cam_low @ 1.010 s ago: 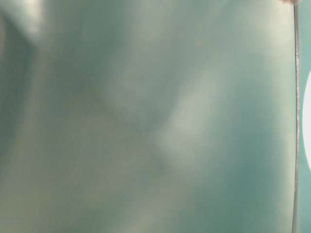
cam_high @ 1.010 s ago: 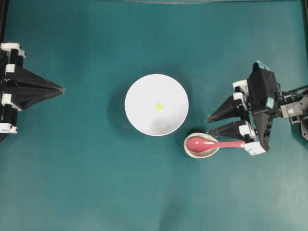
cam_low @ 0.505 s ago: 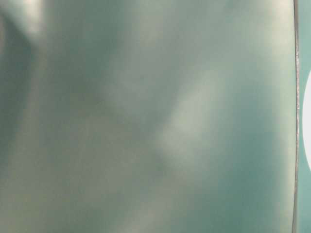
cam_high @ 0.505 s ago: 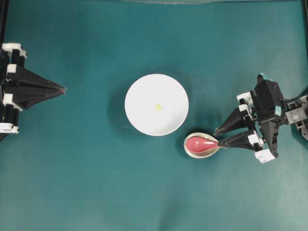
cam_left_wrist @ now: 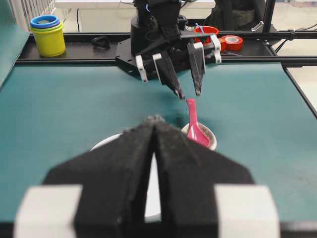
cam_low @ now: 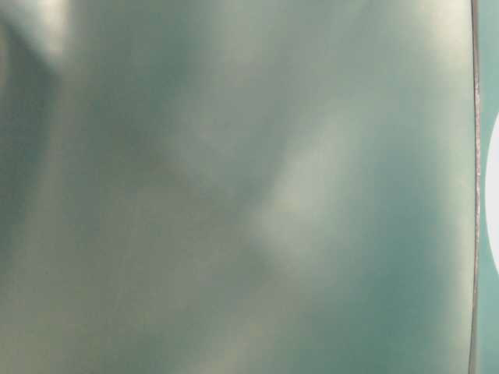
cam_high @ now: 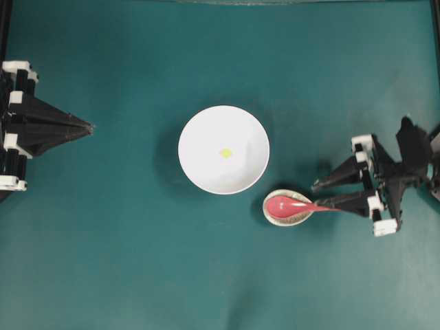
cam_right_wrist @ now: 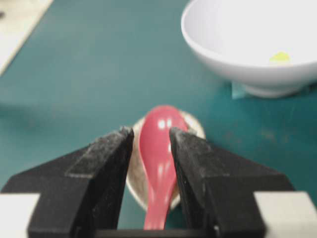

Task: Scoop the yellow hexagonal prism block from the bowl with a spoon using the right arm.

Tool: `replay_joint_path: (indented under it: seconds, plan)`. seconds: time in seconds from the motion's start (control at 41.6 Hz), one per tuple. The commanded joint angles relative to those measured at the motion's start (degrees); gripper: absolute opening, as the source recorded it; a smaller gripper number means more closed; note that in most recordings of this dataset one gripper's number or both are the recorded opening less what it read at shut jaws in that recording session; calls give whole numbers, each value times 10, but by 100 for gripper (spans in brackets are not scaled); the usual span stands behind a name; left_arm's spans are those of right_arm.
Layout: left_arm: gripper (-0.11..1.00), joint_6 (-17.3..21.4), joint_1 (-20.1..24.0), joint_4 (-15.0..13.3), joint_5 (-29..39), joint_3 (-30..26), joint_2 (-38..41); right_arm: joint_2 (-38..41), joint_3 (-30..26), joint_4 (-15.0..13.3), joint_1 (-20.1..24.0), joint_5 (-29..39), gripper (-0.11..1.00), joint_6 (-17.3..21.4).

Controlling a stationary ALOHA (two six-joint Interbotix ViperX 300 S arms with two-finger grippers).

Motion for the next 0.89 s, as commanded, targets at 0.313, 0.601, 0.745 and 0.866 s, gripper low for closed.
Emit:
replay_joint_path:
  seconds: [0.313,0.601,0.745,0.866]
  plan:
    - [0,1,0,1,-6,-8,4,94,-13,190,149,-82,43,-37]
    - [0,2,0,1,-6,-7,4,96,-9,199,160,-54,43,-62]
    - [0,1,0,2,-6,-8,4,98,-8,199,159,-53,43,-74]
    - [0,1,0,1,-6,-8,4,105,-8,206,159,-44,43,-77]
